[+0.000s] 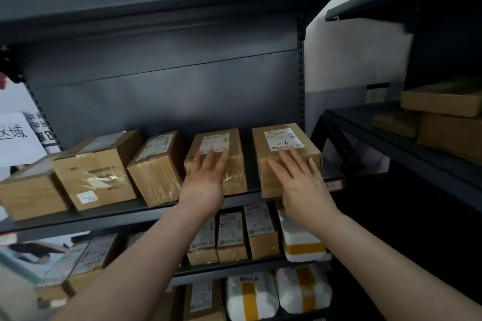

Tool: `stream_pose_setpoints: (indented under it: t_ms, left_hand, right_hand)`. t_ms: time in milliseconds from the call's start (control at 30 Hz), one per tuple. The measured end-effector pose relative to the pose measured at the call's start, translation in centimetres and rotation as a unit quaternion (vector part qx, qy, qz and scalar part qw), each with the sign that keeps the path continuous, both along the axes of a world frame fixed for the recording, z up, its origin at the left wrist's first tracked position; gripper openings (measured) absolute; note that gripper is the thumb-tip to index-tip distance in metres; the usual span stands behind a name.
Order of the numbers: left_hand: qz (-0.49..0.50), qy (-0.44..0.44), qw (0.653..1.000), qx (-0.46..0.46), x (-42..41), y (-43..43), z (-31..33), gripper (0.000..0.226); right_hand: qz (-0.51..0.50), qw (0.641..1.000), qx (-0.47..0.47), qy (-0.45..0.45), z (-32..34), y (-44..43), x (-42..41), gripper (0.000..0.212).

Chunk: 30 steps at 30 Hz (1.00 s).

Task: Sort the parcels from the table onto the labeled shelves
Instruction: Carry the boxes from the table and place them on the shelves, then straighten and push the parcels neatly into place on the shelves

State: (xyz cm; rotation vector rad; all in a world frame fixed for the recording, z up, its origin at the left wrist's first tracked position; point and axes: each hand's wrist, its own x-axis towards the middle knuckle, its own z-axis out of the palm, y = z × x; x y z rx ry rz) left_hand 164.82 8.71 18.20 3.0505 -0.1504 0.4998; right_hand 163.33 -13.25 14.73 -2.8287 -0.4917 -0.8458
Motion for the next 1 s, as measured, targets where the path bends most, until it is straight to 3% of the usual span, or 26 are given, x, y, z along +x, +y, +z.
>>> stream_pose_setpoints:
  t_ms: [200, 333, 533, 700, 1000]
  left_hand:
    - [-0.002, 0.046, 0.999, 0.001, 1.5, -1.5, 0.8, 0.106]
    - [-0.013, 0.041, 0.999, -0.01, 2.2, -1.5, 0.4, 0.108]
    - [-0.058, -0.082, 0.994, -0.054, -0.4, 2.7, -2.7, 0.095]
    - [0.022, -0.133, 0.991, -0.006, -2.0, 10.1, -2.3, 0.09]
    - [0.01, -0.039, 0.999, -0.014, -0.1, 14.3, -0.5, 0.102]
  right_hand:
    - [0.003, 0.993, 0.084, 0.088, 1.5, 0.9, 2.8, 0.089]
    - [-0.015, 0.993, 0.071, 0.089, 1.8, 1.3, 3.4, 0.091]
    - [0.066, 0.997, 0.041, 0.024, 0.8, 5.5, 2.2, 0.074]
    - [0.119, 0.992, 0.041, 0.02, 0.8, 11.6, 1.7, 0.073]
    - [0.067, 0.995, 0.065, 0.04, 0.9, 17.5, 2.7, 0.081]
